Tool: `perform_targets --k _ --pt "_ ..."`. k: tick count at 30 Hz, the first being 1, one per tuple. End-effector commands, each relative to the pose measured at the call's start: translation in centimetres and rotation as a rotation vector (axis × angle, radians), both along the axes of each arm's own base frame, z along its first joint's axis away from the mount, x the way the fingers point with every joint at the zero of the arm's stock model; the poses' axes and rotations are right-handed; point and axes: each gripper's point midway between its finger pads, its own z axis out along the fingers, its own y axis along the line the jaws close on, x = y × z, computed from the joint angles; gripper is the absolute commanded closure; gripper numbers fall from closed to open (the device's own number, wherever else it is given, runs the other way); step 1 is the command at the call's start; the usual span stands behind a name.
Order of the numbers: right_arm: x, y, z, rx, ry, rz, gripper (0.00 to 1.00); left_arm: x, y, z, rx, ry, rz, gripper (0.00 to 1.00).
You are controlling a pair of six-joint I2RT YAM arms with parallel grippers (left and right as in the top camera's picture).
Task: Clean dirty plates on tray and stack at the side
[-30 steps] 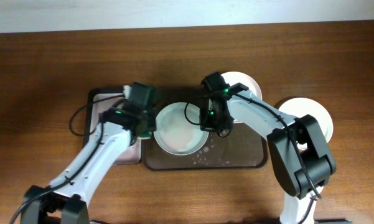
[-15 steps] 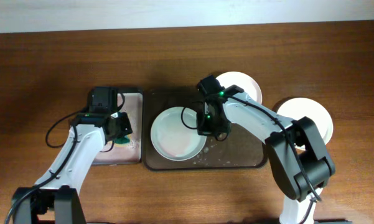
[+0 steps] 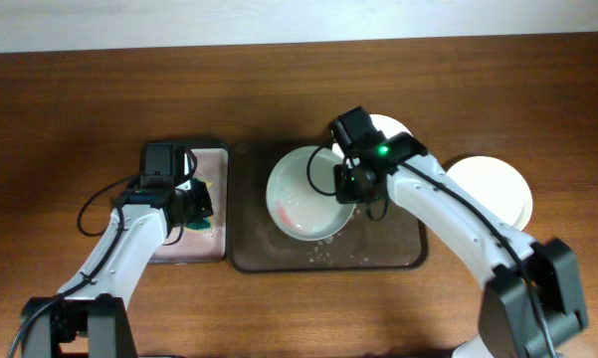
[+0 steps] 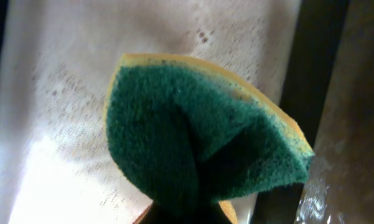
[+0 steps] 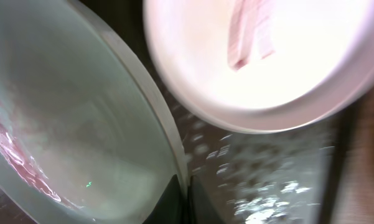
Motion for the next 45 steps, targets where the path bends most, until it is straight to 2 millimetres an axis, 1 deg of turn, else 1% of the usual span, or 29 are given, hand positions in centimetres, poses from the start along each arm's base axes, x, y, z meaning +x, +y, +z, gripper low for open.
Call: perform_targets --k 1,4,6,9,14,17,19,20,21,22,23,25,28,31,33,34,35,36,37,39,41,45 --pt "1.3 -2.4 3.4 -0.181 -0.169 0.038 0.96 -0.4 -0.4 -0.3 -0.014 -0.009 -0.044 1.00" --pt "1.9 -2.7 5.0 -0.285 -0.259 0.064 0.96 -0.2 -0.4 -0.3 -0.010 -0.018 -0.055 1.00" --pt "2.1 -2.3 5.9 -0.350 -0.311 0.089 0.96 0.0 -0.4 -0.6 -0.010 -0.016 -0.055 1.00" --pt "2.0 -0.9 6.8 -0.409 -0.375 0.129 0.96 0.0 -0.4 -1.7 -0.009 0.007 -0.054 1.00" --pt "1.9 0.7 9.3 -0.522 -0.516 0.133 0.96 -0.2 -0.4 -3.6 -0.008 0.054 -0.054 1.00" --pt "1.6 1.9 10.9 -0.592 -0.600 0.157 0.96 -0.2 -0.4 -4.3 -0.008 0.068 -0.054 1.00" --pt "1.3 3.2 11.7 -0.622 -0.644 0.194 0.96 -0.1 -0.4 -4.5 -0.008 0.070 -0.054 1.00" --pt "1.1 3.5 12.1 -0.633 -0.662 0.197 0.96 -0.1 -0.4 -4.5 -0.008 0.069 -0.054 0.96" --pt "1.0 3.8 12.3 -0.638 -0.675 0.198 0.96 -0.1 -0.4 -4.5 -0.008 0.066 -0.054 0.71" --pt "0.8 4.1 12.4 -0.638 -0.682 0.201 0.96 0.0 -0.4 -4.5 -0.008 0.065 -0.054 0.48" --pt "0.8 4.2 12.4 -0.635 -0.684 0.204 0.96 0.0 -0.4 -4.5 -0.007 0.065 -0.053 0.44" --pt "0.8 4.2 12.4 -0.634 -0.685 0.203 0.96 -0.2 -0.4 -4.5 -0.007 0.071 -0.054 0.43" --pt "0.8 4.2 12.4 -0.635 -0.684 0.203 0.96 -1.5 -0.3 -5.0 -0.007 0.128 -0.053 0.41" --pt "0.8 4.2 12.4 -0.634 -0.685 0.202 0.96 -2.2 -0.3 -5.1 -0.006 0.157 -0.053 0.42" --pt "0.8 4.2 12.4 -0.632 -0.687 0.201 0.96 -2.6 -0.3 -5.2 -0.006 0.174 -0.053 0.46" --pt "0.8 4.2 12.4 -0.631 -0.687 0.200 0.96 -2.7 -0.3 -5.3 -0.005 0.180 -0.053 0.51" --pt "0.8 4.2 12.4 -0.631 -0.687 0.201 0.96 -2.8 -0.3 -5.3 -0.005 0.183 -0.053 0.58" --pt "0.8 4.2 12.4 -0.631 -0.687 0.201 0.96 -2.8 -0.2 -5.3 -0.005 0.184 -0.053 0.69" --pt "0.8 4.2 12.4 -0.631 -0.687 0.201 0.96 -2.8 -0.2 -5.3 -0.005 0.183 -0.053 0.86" --pt "0.8 4.2 12.4 -0.632 -0.687 0.201 0.96 -2.6 -0.1 -5.2 0.003 0.175 -0.050 1.00" --pt "0.8 4.2 12.4 -0.631 -0.687 0.201 0.96 -2.2 0.3 -5.1 0.030 0.161 -0.044 1.00" --pt "0.9 4.1 12.4 -0.632 -0.687 0.198 0.96 -0.9 0.3 -4.1 0.049 0.122 -0.098 1.00"
